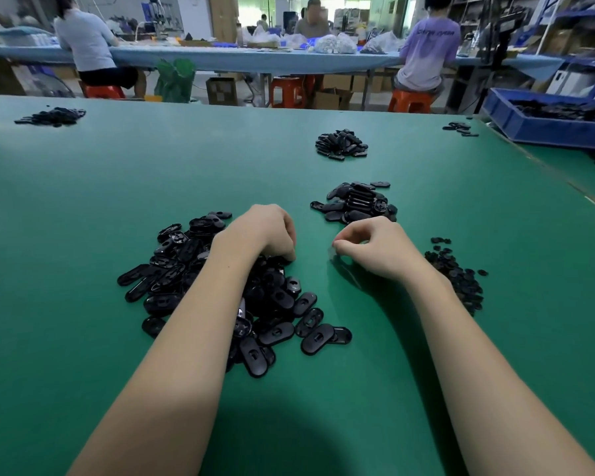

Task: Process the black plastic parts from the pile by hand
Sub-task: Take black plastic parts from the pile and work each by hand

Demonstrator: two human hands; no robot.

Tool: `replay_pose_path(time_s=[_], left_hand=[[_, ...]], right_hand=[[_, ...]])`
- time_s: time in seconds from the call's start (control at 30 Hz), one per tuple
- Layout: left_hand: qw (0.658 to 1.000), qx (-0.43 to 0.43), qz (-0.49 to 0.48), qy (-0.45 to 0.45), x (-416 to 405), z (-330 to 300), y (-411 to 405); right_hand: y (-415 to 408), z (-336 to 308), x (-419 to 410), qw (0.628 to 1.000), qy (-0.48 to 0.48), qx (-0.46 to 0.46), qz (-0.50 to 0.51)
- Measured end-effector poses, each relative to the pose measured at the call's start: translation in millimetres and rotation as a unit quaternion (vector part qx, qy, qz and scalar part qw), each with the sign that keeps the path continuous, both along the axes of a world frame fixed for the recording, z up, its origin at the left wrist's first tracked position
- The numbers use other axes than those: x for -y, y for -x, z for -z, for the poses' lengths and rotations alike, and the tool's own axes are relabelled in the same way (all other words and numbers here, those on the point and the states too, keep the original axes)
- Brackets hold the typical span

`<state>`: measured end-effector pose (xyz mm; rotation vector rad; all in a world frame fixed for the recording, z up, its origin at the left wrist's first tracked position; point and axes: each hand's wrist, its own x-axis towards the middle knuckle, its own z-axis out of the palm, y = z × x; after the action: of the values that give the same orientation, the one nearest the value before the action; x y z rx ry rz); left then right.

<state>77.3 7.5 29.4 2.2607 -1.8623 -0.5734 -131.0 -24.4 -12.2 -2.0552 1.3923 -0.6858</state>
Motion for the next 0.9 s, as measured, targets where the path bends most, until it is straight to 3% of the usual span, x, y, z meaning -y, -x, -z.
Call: replay_pose_path(time_s=[0.4, 0.67, 0.9], left_hand=[[0.998, -0.050, 0.031, 0.033, 0, -4, 13], [0.988, -0.120, 0.018, 0.091, -4, -16, 23], [0.985, -0.119, 0.021, 0.125, -5, -21, 36]], right_hand=[[-1, -3, -3, 1.000, -0.019, 0.011, -0.005], [10, -14, -5, 0.994, -0.073, 0.082, -0.009], [46, -29, -3, 0.992, -0.095, 0.075, 0.029]])
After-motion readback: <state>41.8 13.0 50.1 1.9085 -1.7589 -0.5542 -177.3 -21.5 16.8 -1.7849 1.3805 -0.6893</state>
